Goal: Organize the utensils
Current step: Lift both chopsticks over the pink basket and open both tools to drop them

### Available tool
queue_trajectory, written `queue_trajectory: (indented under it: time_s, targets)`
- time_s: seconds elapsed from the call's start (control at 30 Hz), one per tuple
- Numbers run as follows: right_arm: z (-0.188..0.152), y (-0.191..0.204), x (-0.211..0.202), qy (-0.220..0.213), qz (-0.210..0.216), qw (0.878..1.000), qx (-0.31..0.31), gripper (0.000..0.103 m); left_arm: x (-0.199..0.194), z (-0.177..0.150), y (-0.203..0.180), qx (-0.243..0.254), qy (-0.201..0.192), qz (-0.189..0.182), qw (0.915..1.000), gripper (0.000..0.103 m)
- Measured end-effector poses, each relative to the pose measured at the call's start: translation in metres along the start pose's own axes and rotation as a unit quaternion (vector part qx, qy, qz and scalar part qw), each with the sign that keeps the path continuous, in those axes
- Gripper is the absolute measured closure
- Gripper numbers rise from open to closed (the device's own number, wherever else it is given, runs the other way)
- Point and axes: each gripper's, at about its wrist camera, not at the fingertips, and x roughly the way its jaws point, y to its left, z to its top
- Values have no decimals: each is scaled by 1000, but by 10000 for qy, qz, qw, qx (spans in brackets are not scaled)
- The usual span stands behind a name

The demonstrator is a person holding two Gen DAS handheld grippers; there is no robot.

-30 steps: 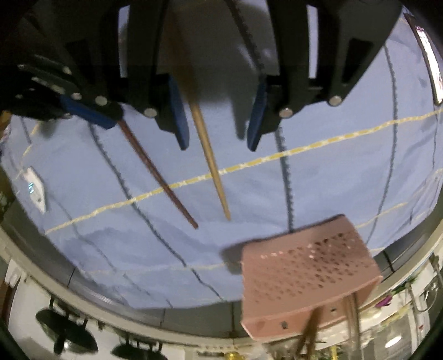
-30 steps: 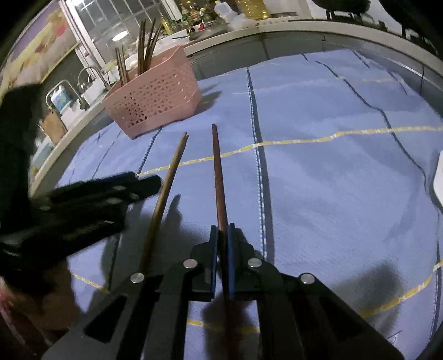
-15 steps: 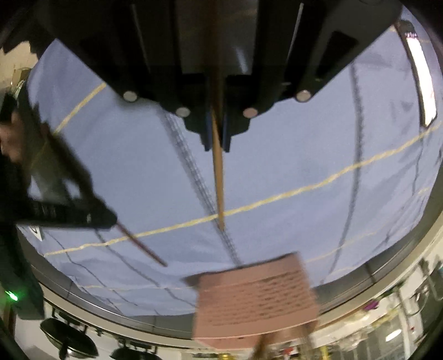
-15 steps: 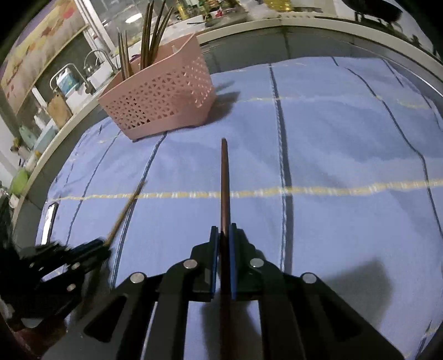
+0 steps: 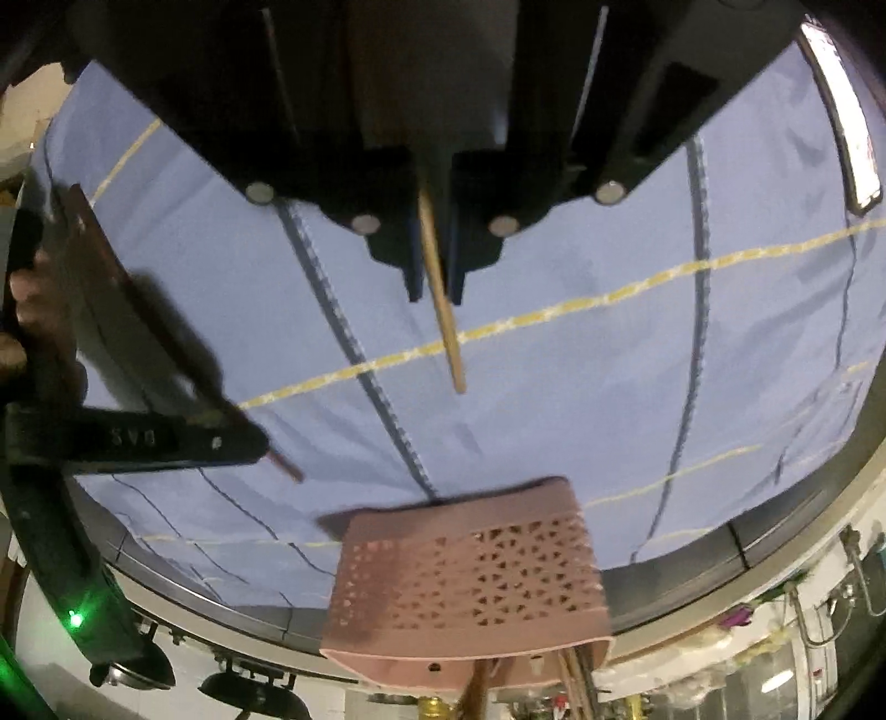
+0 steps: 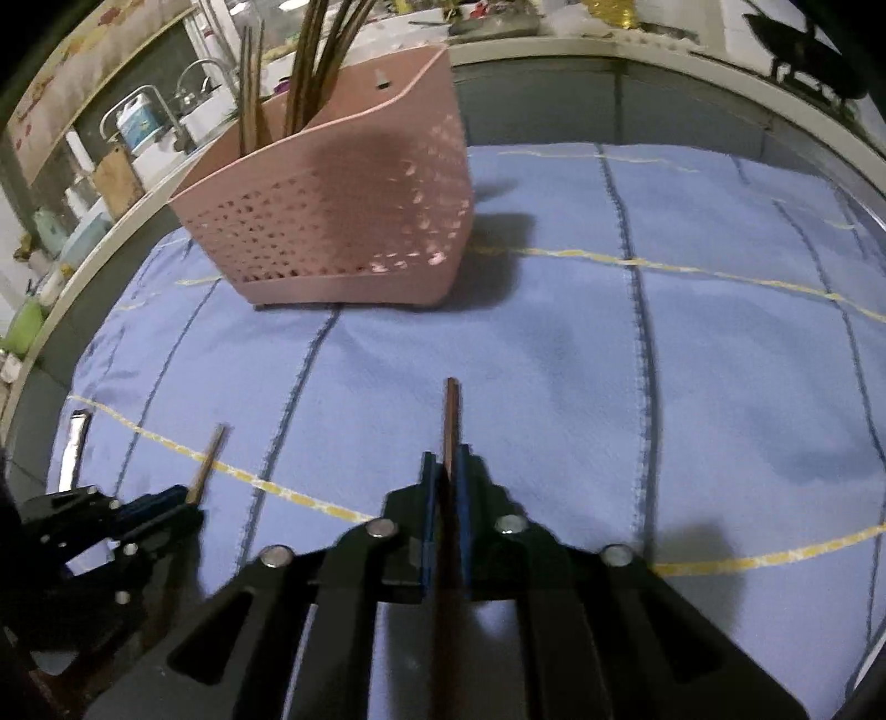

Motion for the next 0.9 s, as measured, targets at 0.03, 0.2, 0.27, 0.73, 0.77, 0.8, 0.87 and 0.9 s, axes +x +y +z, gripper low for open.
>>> queue_trajectory:
  time_s: [0.03,0.2,0.27,0.73,0.77,0.8,0.87,0.9]
  targets:
    - [-1,3,0,33,195,9998,44,98,0,2,0,-12,59,-103,9999,97]
    - [-8,26,-36,-544,941,9941,-48,98,-43,17,10,-324,-372,-604,9970,98]
    - [-7,34,-59,-938,1185,9884,-117,98,-65,24,12,-351,-620,-649,9953,98]
    - [110,62,-178,-2843,1663,9440,-171,98,-214,170,41,-296,-2767,-221,9602,98]
    - [124,65,-183,-2968,1567,9417,-219,98,-216,179,42,-296,-2823,-147,9588,98]
    - [139,67,-187,-3097,1475,9390,-253,98,-216,195,46,-306,-2873,-31,9573,98]
    - [161,68,-189,-3279,1321,9350,-269,98,-207,217,51,-314,-2877,109,9572,98]
    - [170,69,-188,-3360,1249,9331,-280,98,-203,223,51,-305,-2863,152,9575,98]
